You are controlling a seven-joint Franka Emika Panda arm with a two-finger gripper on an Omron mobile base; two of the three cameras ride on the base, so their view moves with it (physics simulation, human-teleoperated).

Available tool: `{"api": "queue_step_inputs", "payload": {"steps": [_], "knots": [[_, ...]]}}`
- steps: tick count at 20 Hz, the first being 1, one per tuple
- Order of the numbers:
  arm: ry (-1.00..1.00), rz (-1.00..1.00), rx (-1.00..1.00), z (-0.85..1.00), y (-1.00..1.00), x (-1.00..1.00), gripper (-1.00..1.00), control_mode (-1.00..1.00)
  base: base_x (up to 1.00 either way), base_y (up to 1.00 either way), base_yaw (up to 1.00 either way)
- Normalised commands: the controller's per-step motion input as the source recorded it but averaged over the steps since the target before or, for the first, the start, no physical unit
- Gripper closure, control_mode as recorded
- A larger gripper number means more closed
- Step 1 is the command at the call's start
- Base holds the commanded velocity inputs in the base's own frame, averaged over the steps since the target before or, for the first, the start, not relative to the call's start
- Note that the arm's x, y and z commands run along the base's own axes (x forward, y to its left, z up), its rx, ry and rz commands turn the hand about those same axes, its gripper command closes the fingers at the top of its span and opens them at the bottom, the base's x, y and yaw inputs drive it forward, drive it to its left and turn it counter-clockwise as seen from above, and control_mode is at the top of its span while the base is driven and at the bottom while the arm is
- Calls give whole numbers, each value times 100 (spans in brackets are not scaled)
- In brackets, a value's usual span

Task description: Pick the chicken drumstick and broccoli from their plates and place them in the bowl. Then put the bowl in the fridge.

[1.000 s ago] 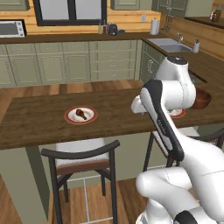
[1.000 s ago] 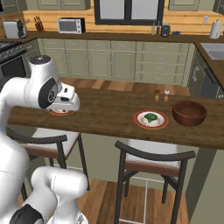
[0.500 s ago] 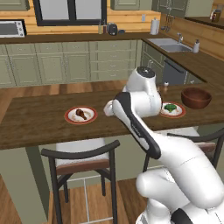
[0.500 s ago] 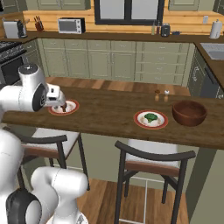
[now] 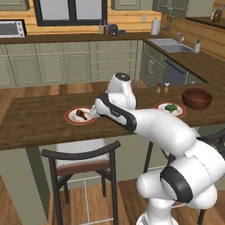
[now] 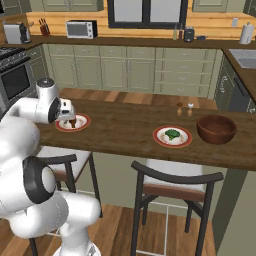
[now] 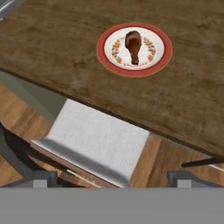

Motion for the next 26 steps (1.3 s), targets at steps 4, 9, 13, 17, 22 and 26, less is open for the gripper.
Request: {"api": "queue_step_inputs", "payload": {"steps": [4,9,13,17,22,26], "knots": [[4,0,-6,-68,35,62,-100,-100,0,0,0],[3,0,0,-25,8,57,-100,-100,0,0,0],[0,0,2,-27,0,38,-100,-100,0,0,0],[0,0,0,-31,6,28,-100,-100,0,0,0],[0,0,0,-20,26,34,-100,-100,0,0,0],[2,0,0,-17,16,45,-100,-100,0,0,0]]}}
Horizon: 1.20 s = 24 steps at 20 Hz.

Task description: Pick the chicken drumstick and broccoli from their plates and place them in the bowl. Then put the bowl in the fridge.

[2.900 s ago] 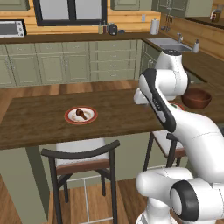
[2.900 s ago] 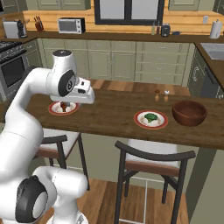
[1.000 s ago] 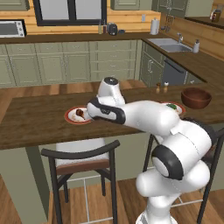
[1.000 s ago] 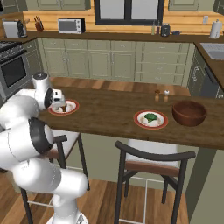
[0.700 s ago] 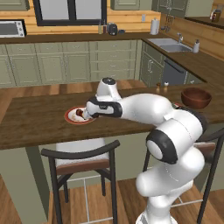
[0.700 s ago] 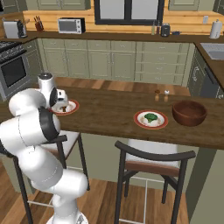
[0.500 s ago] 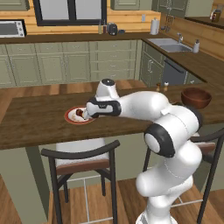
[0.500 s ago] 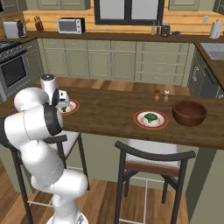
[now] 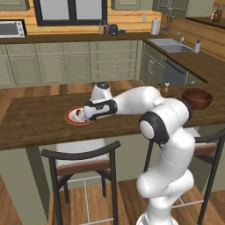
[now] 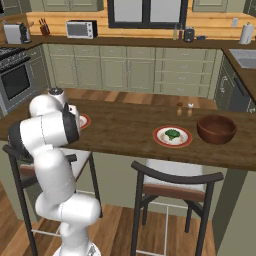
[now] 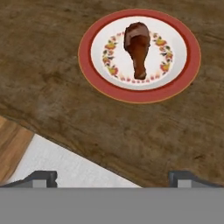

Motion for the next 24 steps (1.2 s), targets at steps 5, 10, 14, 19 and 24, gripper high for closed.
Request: {"api": "queue_step_inputs", "payload": {"steps": [5,10,14,19,24], "knots": [[1,0,0,-12,0,44,-100,-100,0,0,0],[0,0,0,-24,0,40,-100,-100,0,0,0],[0,0,0,-33,3,33,-100,-100,0,0,0],[0,0,0,-31,15,41,-100,-100,0,0,0],[0,-2,0,-21,27,49,-100,-100,0,0,0]]}}
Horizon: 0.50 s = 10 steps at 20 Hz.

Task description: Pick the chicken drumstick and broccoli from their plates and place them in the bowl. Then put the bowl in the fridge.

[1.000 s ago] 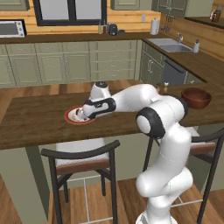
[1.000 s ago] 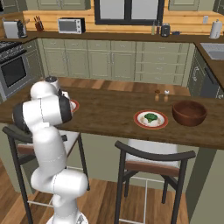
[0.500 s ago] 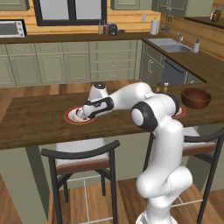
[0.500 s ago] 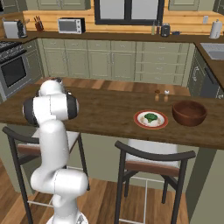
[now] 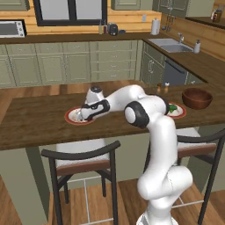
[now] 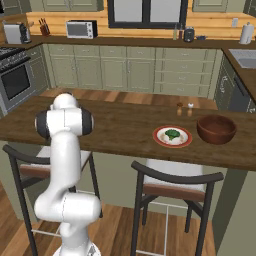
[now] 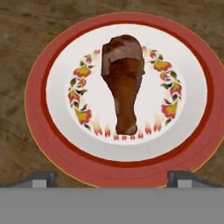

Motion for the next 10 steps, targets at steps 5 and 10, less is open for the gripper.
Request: {"api": "queue_step_inputs", "payload": {"steps": [5,10], "knots": [[1,-3,0,-30,28,43,-100,-100,0,0,0],[0,0,0,-29,6,21,-100,-100,0,0,0]]}}
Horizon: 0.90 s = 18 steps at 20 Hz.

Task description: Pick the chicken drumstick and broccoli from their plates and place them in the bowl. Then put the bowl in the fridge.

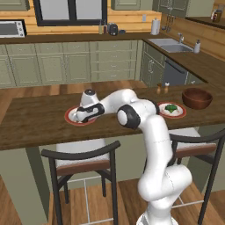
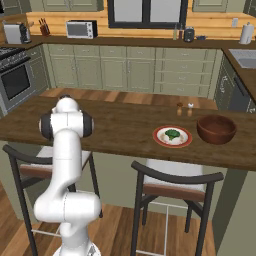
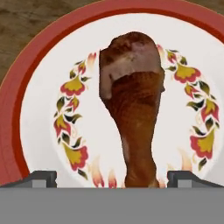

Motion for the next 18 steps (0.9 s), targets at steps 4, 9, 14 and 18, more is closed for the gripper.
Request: {"api": "queue_step_inputs", "payload": {"steps": [4,9,14,18], "knots": [[2,0,0,-23,1,33,-100,-100,0,0,0],[4,0,0,-31,0,35,-100,-100,0,0,0],[7,0,0,-51,0,18,100,-100,0,0,0],[7,0,0,-64,-8,-7,100,-100,0,0,0]]}}
